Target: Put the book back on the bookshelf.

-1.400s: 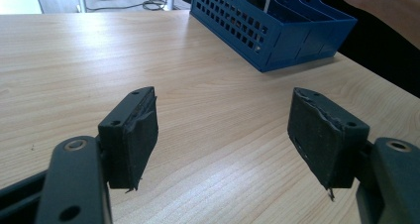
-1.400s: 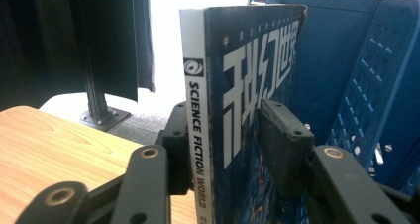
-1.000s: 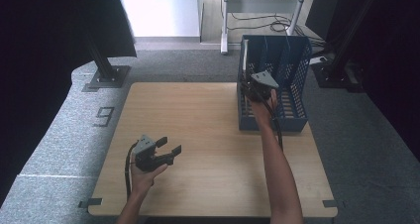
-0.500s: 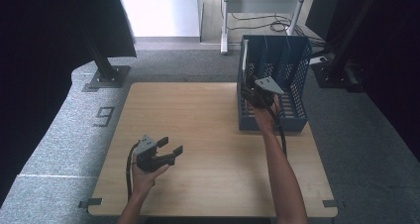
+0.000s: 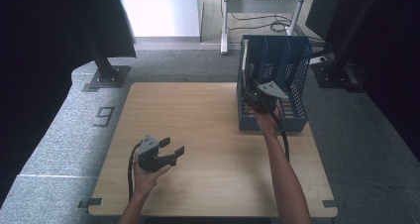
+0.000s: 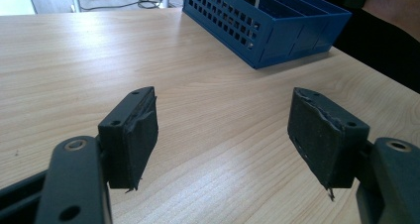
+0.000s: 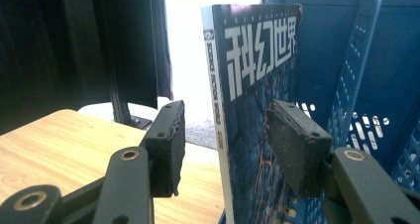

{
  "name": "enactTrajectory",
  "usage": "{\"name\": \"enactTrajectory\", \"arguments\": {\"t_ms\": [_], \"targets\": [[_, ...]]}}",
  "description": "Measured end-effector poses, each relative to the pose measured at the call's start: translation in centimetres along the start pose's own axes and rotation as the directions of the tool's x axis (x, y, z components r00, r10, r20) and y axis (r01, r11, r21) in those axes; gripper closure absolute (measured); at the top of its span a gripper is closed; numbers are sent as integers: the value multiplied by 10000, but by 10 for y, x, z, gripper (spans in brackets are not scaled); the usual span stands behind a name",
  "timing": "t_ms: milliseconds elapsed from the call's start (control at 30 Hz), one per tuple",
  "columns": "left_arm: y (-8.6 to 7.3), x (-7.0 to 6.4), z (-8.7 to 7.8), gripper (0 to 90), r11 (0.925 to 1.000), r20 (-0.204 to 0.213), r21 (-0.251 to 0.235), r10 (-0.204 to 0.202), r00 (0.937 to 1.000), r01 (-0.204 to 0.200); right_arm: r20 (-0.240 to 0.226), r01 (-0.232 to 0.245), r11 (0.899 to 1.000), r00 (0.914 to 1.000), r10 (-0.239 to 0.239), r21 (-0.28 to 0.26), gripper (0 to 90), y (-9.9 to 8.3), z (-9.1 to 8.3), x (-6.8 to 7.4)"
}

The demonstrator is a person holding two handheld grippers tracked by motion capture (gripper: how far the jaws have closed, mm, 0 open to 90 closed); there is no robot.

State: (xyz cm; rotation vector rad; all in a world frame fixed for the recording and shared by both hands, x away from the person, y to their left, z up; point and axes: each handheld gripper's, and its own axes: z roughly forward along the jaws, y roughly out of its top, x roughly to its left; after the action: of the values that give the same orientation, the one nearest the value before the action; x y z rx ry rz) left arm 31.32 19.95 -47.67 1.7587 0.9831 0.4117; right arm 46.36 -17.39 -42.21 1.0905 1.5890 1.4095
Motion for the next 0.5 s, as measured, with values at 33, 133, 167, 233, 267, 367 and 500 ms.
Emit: {"name": "enactTrajectory", "arguments": {"t_ms": [33, 133, 167, 233, 267, 367, 500], "targets": [[0, 0, 0, 278, 10000, 0, -4, 2, 10000, -2, -36, -22, 10000, 10000, 22, 37, 481, -1, -1, 0], [0, 0, 1, 277, 10000, 22, 32, 24, 10000, -24, -175, -165, 9998, 9997, 167, 103, 486, -3, -5, -2], [0, 0, 1, 277, 10000, 28, 43, 20, 10000, -20, -223, -198, 9998, 9996, 199, 57, 492, -4, -7, -3], [0, 0, 1, 277, 10000, 26, 63, 22, 10000, -22, -341, -212, 9998, 9992, 211, -14, 495, -5, -12, -3], [0, 0, 1, 277, 10000, 21, 69, 21, 10000, -21, -373, -223, 9997, 9991, 222, -37, 495, -5, -14, -2], [-1, -1, 2, 277, 9999, 22, 95, 46, 10000, -46, -396, -257, 9996, 9989, 252, -134, 496, -6, -22, -2], [-2, -3, 4, 278, 9998, 36, 157, 81, 10000, -82, -537, -313, 9990, 9981, 296, -320, 501, -6, -33, 0]]}}
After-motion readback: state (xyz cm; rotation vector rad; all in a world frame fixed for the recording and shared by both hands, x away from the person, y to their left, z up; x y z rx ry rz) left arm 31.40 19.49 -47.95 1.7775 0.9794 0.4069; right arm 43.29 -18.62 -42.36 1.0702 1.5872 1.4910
